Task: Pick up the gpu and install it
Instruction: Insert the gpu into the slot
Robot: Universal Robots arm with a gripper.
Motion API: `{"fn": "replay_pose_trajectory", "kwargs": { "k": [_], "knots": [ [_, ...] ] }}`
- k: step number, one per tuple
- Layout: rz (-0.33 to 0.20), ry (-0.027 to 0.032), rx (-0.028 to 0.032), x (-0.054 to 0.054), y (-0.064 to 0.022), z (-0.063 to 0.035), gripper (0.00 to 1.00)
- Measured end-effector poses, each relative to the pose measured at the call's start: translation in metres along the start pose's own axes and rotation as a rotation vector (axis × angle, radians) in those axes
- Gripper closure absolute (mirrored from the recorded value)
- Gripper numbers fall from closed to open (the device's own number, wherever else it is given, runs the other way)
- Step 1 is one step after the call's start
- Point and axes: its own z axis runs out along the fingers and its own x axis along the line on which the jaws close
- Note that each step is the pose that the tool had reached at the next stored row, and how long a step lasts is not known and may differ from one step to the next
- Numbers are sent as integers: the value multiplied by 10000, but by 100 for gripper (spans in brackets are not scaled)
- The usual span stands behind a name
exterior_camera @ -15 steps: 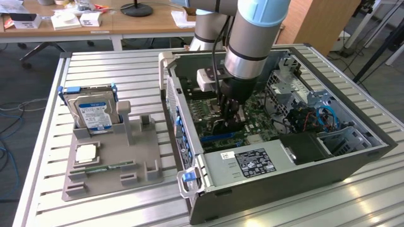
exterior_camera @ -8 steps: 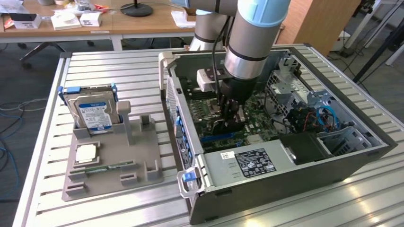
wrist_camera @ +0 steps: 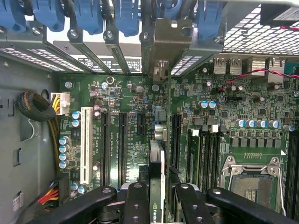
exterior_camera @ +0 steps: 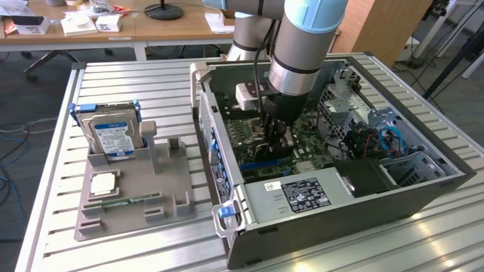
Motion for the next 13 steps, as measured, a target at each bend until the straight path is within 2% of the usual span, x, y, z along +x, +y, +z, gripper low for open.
{"fn": "replay_pose_trajectory", "kwargs": {
  "k": [13],
  "knots": [
    [112, -2, 2, 8, 0, 0, 74]
  ]
}}
